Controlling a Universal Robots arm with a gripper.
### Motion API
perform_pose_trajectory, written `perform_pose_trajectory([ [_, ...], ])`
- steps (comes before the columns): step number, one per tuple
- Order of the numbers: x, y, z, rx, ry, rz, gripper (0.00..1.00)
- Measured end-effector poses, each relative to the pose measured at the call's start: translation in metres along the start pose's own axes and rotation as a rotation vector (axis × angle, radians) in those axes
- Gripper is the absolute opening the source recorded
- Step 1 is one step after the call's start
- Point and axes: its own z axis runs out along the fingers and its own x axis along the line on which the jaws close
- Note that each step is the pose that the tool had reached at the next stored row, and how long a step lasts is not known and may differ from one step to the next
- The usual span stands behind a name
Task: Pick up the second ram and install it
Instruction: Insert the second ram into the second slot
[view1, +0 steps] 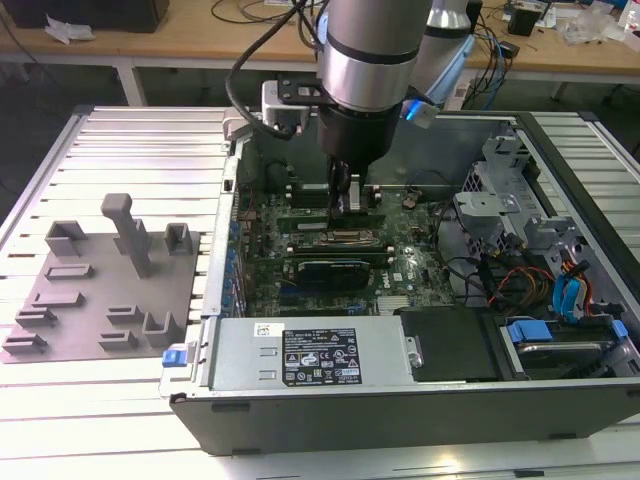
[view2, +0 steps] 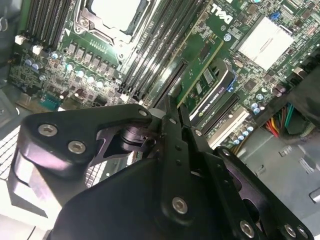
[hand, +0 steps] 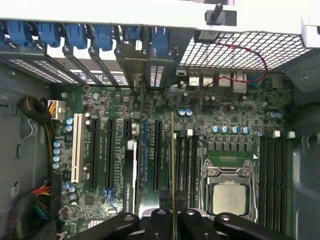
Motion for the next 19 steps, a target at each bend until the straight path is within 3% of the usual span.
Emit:
perform_pose_trajectory([
  [9,0.0008,-0.0009,0.0203,0.0001,-0.0001,0.0,0.11],
  [19,0.0013,-0.0017,0.0348,0.0,-0.0001,0.0,0.11],
])
